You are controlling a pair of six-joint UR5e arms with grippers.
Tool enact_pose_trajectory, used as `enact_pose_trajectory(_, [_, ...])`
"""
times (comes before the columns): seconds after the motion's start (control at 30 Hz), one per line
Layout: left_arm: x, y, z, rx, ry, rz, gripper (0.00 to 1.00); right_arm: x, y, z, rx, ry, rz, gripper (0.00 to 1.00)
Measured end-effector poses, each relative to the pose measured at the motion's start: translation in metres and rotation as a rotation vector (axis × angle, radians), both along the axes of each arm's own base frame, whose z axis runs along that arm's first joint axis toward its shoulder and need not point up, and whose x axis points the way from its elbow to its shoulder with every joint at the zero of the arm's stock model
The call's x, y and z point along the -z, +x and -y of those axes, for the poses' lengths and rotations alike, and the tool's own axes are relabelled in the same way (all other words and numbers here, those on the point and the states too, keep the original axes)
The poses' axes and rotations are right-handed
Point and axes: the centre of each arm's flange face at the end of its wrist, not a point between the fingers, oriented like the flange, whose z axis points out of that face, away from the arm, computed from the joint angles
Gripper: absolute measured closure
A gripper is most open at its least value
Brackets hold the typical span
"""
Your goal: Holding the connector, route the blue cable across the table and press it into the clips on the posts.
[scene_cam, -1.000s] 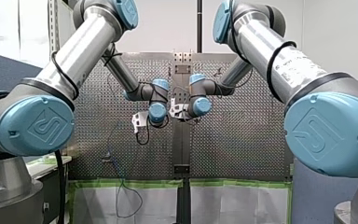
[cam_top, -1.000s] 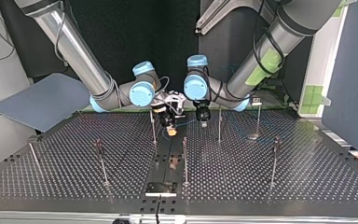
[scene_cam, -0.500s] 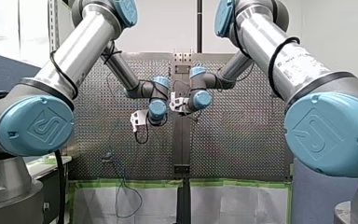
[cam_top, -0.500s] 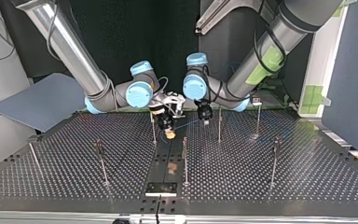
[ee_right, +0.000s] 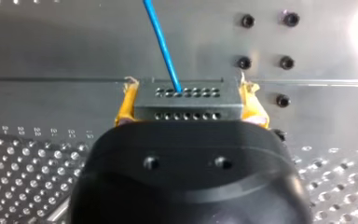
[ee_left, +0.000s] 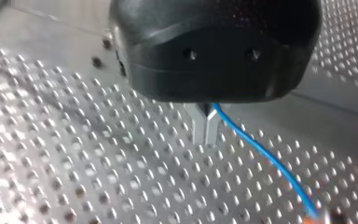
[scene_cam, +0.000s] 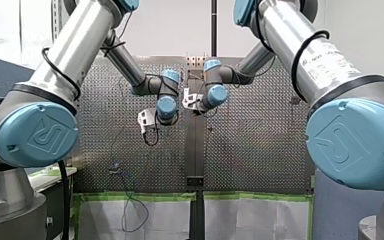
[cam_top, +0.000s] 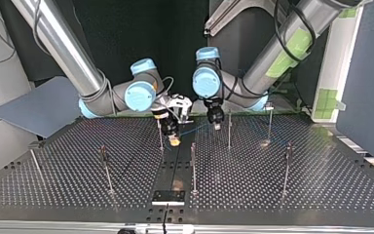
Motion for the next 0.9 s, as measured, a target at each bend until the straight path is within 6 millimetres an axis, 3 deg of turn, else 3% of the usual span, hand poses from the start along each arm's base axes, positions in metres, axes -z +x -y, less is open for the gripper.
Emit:
enact_pose_trajectory(0.53, [-0.067, -0.031, 0.0, 0.026, -0.033, 0.069, 1.0, -0.042, -0.034, -0.03, 0.018, 0.02, 0.015, 1.0])
enact_pose_trajectory(0.9, [-0.115, -0.045, -0.001, 0.068, -0.056, 0.132, 1.0, -0.1, -0.054, -0.044, 0.029, -0.008, 0.044, 1.0])
